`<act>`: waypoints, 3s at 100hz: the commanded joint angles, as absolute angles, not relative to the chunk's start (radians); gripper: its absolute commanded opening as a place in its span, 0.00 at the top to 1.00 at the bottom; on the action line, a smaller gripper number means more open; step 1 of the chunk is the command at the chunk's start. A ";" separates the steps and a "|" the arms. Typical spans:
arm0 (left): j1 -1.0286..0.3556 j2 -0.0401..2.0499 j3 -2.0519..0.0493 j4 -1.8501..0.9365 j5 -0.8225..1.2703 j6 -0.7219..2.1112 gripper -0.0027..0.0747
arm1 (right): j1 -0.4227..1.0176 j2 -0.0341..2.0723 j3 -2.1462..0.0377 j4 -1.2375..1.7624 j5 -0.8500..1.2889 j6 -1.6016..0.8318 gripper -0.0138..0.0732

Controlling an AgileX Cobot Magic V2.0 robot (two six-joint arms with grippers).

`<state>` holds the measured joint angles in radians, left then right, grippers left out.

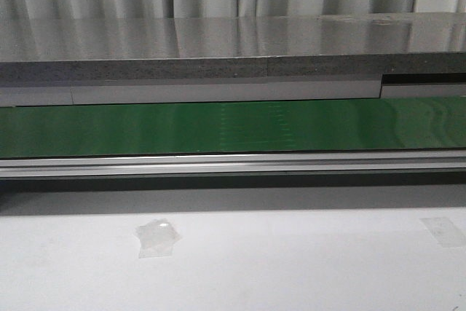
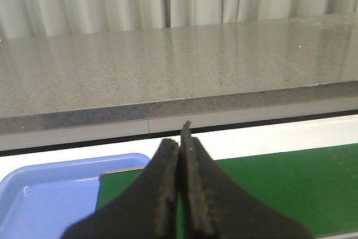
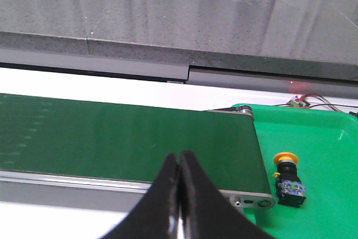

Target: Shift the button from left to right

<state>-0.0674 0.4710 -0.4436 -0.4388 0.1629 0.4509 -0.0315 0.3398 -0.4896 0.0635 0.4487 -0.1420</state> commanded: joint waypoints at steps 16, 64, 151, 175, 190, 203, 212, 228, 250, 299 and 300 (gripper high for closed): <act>-0.072 0.473 -0.473 -0.451 0.089 0.448 0.99 | -0.032 0.342 -0.515 0.069 0.376 -0.151 0.92; -0.072 0.473 -0.473 -0.451 0.089 0.448 0.99 | 0.064 0.328 -0.462 -0.022 0.335 -0.045 0.92; -0.072 0.475 -0.473 -0.451 0.090 0.448 0.99 | 0.087 -0.029 0.002 -0.027 0.052 0.037 0.92; -0.072 0.475 -0.473 -0.451 0.090 0.448 0.99 | 0.087 -0.029 0.012 -0.021 0.052 0.037 0.92; -0.072 0.475 -0.473 -0.451 0.090 0.448 0.99 | 0.087 -0.029 0.012 -0.021 0.061 0.037 0.92; -0.072 0.475 -0.473 -0.451 0.090 0.448 0.99 | 0.087 -0.029 0.012 -0.021 0.061 0.037 0.92; -0.072 0.475 -0.473 -0.451 0.090 0.448 0.99 | 0.087 -0.029 0.012 -0.021 0.061 0.037 0.92; -0.072 0.475 -0.473 -0.451 0.090 0.448 0.99 | 0.087 -0.029 0.012 -0.021 0.061 0.037 0.92; -0.072 0.475 -0.473 -0.451 0.090 0.448 0.99 | 0.087 -0.029 0.012 -0.021 0.061 0.037 0.92; -0.072 0.475 -0.473 -0.411 0.090 0.453 0.99 | 0.087 -0.029 0.012 -0.021 0.061 0.037 0.92; -0.072 0.475 -0.473 -0.411 0.090 0.453 0.99 | 0.087 -0.029 0.012 -0.021 0.061 0.037 0.92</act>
